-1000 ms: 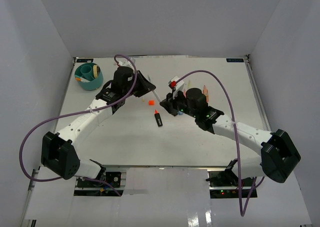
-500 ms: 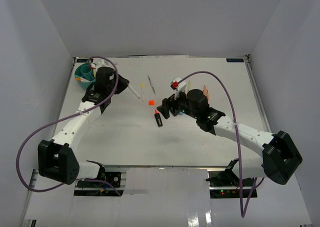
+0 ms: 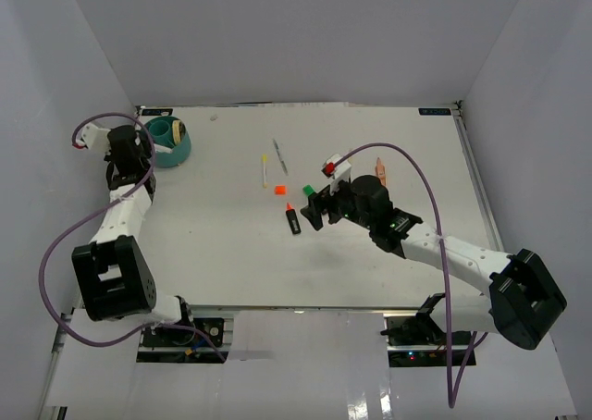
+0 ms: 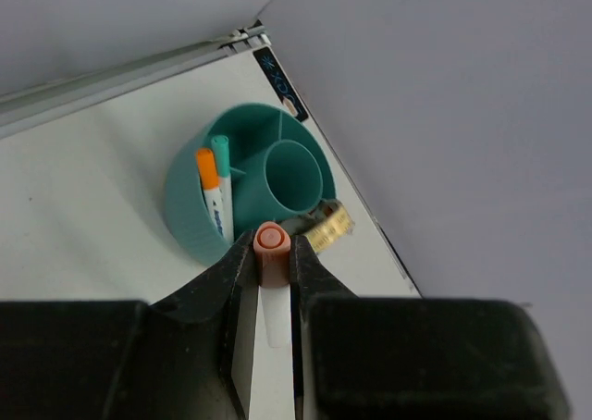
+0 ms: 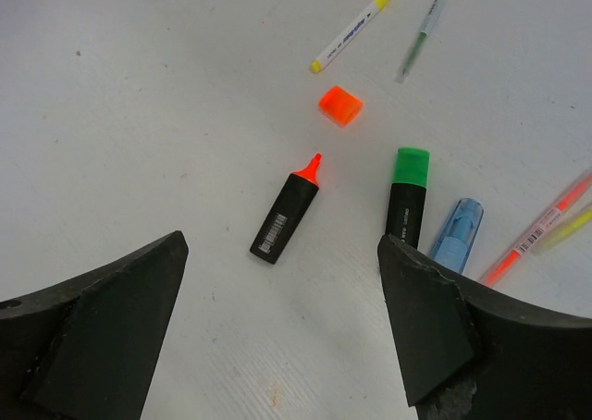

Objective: Sort the stationery into containers
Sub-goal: Place the pen in the storage box.

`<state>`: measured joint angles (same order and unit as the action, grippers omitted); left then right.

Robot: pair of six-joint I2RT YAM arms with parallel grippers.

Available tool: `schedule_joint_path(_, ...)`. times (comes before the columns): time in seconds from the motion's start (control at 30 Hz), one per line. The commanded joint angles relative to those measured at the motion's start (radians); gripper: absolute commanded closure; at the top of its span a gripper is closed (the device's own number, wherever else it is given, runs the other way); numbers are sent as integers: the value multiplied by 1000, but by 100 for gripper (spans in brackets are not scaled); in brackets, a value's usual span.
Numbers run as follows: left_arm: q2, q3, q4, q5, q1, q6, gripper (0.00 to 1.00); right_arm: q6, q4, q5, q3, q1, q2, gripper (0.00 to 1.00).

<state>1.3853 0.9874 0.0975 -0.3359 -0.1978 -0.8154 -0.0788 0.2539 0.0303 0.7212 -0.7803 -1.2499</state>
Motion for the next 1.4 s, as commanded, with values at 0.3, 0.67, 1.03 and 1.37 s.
schedule_joint_path(0.3, 264, 151, 283, -87, -49, 27, 94, 20, 51, 48, -25, 12, 24, 10)
schedule_joint_path(0.67, 379, 137, 378, -54, -49, 79, 96, 20, 56, 53, -25, 21, -5, 10)
schedule_joint_path(1.03, 434, 66, 479, -23, -48, 140, 83, 19, 68, 68, -28, 27, -22, 10)
schedule_joint_path(1.37, 394, 85, 429, -17, -48, 200, 30, 19, 73, 77, -28, 29, -25, 10)
